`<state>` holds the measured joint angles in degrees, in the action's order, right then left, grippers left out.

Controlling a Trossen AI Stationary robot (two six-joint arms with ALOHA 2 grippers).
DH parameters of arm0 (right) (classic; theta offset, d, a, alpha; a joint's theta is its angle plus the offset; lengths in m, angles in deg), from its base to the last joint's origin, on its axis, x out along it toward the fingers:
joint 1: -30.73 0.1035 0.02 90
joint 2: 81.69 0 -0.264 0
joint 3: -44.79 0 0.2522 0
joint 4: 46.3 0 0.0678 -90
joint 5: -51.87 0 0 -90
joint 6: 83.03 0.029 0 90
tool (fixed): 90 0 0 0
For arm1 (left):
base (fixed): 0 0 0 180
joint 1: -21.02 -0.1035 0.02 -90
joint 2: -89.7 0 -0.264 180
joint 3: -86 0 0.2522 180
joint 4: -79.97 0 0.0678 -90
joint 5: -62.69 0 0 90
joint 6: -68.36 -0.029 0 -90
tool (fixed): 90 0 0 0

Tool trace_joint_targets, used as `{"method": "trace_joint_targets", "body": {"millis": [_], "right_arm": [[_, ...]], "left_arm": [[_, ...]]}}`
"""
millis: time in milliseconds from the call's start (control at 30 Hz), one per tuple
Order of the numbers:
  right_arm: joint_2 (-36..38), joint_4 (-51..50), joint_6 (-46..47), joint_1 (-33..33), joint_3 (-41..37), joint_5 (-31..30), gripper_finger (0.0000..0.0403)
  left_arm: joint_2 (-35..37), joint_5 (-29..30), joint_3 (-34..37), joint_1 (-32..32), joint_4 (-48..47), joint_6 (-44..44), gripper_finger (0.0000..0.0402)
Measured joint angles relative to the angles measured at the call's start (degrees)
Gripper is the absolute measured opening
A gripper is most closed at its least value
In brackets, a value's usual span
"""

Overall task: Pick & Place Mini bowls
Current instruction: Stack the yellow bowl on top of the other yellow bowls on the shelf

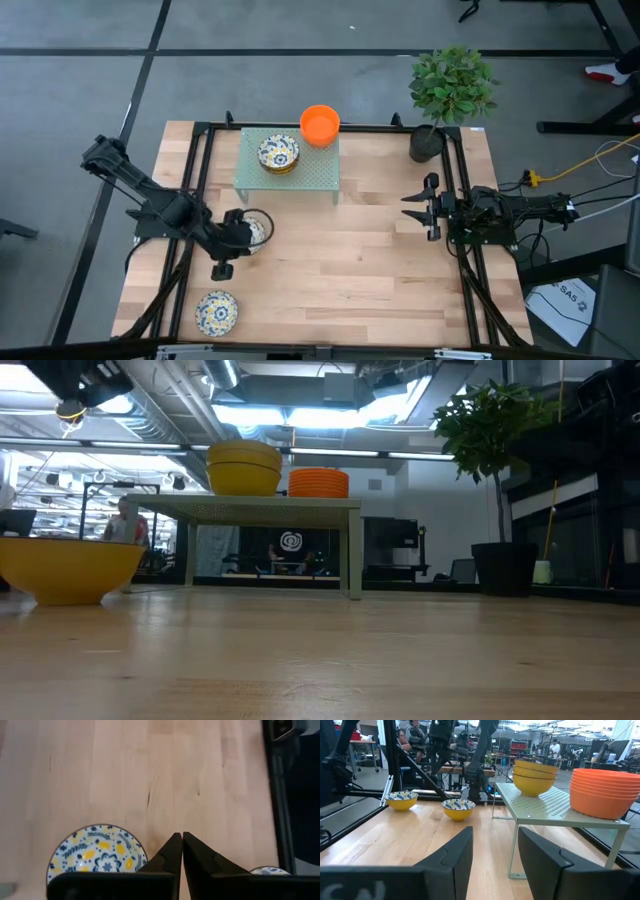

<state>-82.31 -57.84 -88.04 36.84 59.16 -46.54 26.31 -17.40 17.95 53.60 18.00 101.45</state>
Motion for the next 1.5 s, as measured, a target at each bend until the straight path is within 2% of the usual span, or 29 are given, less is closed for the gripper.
{"method": "trace_joint_targets", "body": {"millis": [367, 1000, 1167, 1500], "right_arm": [[0.0, 0.0, -0.01, 0.02, 0.0, 0.0, 0.0156], [0.0, -0.02, -0.01, 0.02, 0.02, 0.0, 0.0156], [0.0, -0.01, -0.01, 0.02, 0.02, 0.0, 0.0156], [0.0, -0.01, -0.01, 0.02, 0.02, 0.0, 0.0156]], "left_arm": [[-9.42, -0.51, 0.0, 1.1, -2.84, 8.21, 0.0028], [-20.21, 1.47, 0.0, 1.07, -4.5, 10.75, 0.0169], [-22.36, 1.34, 0.0, 1.07, -4.48, 10.73, 0.018], [-27.78, 1.67, 0.02, 1.07, -6.38, 10.72, 0.0177]]}}
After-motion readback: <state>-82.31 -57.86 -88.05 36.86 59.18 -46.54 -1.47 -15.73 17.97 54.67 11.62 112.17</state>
